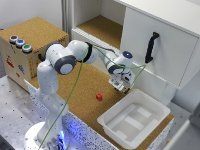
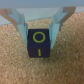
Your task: Put the purple object on the table
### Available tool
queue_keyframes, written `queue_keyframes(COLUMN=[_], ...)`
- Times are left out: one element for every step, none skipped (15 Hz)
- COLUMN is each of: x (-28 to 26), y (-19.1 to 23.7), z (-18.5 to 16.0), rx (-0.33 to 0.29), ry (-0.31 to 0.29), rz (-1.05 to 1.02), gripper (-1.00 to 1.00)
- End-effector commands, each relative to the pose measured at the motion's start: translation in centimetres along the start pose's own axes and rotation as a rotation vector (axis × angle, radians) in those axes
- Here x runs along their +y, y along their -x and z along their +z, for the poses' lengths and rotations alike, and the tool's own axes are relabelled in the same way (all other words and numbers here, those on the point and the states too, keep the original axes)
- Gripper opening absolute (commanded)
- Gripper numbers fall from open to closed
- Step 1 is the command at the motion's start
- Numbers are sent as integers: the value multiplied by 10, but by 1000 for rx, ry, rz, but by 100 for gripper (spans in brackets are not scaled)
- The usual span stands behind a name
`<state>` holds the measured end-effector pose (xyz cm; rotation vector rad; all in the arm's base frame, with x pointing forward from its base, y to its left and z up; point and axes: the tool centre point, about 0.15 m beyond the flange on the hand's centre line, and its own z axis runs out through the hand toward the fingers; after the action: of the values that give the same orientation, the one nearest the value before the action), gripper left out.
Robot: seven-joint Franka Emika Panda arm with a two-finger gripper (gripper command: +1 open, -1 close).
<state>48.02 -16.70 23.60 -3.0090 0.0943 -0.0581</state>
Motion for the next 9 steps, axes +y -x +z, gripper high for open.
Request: queue_keyframes(x=[-19,-23,-27,-30,-33,-36,-35,-34,-32], y=[21,19,17,15,13,12,13,14,16], z=[3,4,6,8,10,12,15,15,11], rx=[23,21,16,11,4,-3,-12,-10,2], ry=[36,49,57,62,74,86,86,87,89], rz=[33,14,-8,-26,-55,-69,-67,-50,-38], gripper=[-100,-100,-100,-100,-100,-100,-100,100,100])
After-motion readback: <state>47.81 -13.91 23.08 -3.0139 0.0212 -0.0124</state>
